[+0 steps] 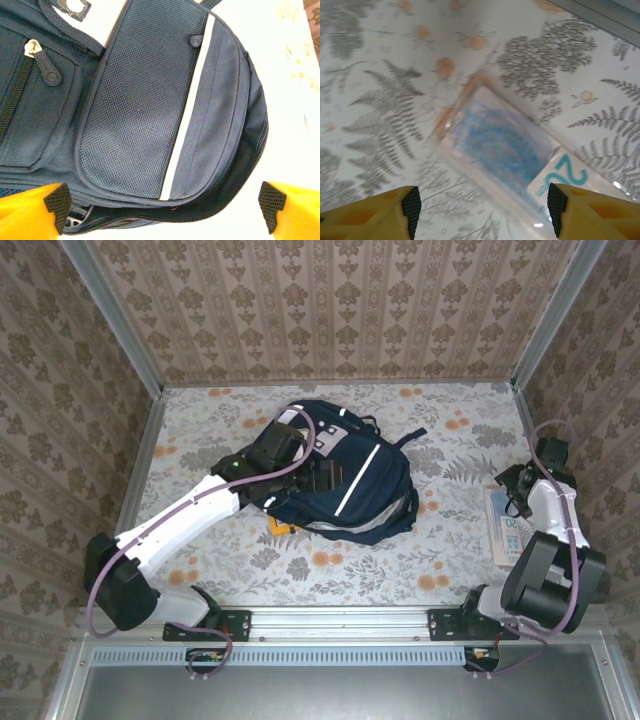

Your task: Pack the student bag

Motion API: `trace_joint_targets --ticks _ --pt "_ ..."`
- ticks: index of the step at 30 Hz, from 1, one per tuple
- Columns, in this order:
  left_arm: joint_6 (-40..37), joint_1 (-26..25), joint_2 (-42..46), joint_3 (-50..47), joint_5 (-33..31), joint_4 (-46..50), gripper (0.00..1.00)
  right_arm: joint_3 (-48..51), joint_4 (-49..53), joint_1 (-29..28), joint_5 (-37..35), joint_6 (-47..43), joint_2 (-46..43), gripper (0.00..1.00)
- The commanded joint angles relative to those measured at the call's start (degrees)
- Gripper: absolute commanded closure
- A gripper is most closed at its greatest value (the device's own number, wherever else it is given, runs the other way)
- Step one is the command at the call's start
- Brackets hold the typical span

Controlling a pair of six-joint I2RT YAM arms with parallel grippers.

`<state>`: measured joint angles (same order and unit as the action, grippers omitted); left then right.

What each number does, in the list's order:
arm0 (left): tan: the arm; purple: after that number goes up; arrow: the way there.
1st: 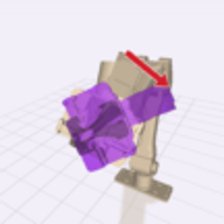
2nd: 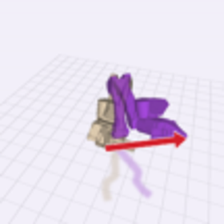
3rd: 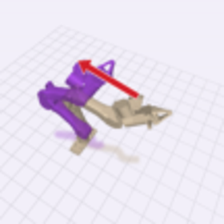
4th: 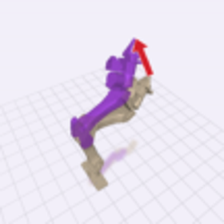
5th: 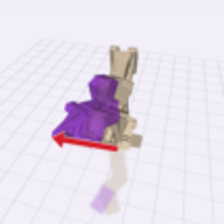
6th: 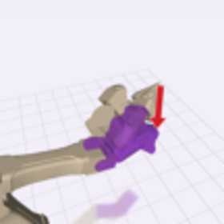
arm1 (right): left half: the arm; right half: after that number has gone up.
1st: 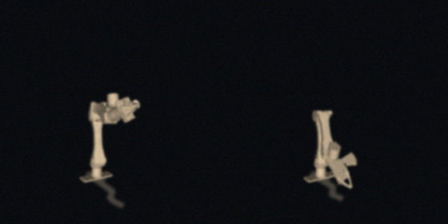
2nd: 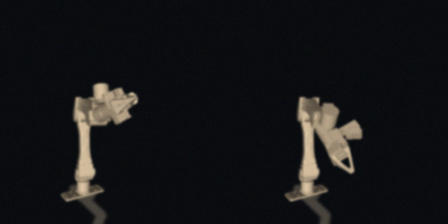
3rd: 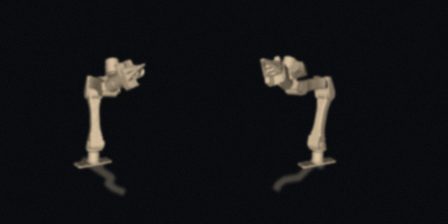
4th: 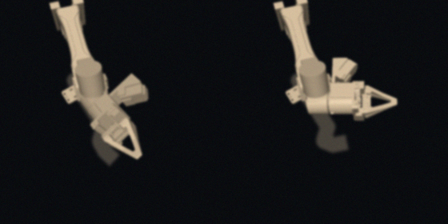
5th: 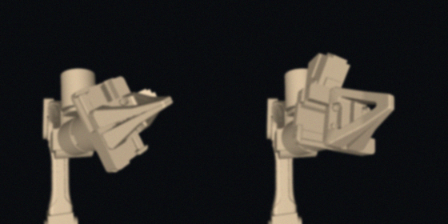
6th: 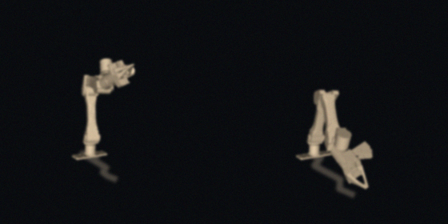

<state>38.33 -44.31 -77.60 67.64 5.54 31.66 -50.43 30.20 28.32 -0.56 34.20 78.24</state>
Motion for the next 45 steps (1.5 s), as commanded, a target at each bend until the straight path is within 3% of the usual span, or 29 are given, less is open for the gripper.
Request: trace_joint_targets --ticks 1,11,24,28,36,40,45 --pt "-1.1 1.0 3.1 -2.5 0.4 0.0 0.00 -0.9 1.1 1.8 -0.6 -1.5 5.4 0.29" --pt "0.3 4.7 7.1 -8.3 2.2 -3.8 0.00 -0.1 1.3 1.2 11.0 -2.5 13.2 0.30" --pt "1.0 6.2 6.6 -10.5 4.4 -6.4 0.00 -2.1 3.9 -14.0 13.7 1.5 12.8 0.30" --pt "1.0 6.3 6.6 -10.6 4.8 -6.5 0.00 -4.7 7.3 -17.7 7.9 0.3 11.9 0.30" --pt "1.3 6.3 7.0 -11.7 4.9 -7.8 0.00 -11.2 18.5 -26.3 -12.1 -7.3 14.2 0.30" --pt "1.4 6.4 7.0 -11.8 5.3 -7.9 0.00 -11.4 19.8 -28.0 -15.9 -8.5 17.7 0.32" --pt "1.3 6.4 7.7 -12.3 5.0 -7.8 0.00 -10.8 18.7 -28.3 -14.9 -9.5 20.0 0.35"
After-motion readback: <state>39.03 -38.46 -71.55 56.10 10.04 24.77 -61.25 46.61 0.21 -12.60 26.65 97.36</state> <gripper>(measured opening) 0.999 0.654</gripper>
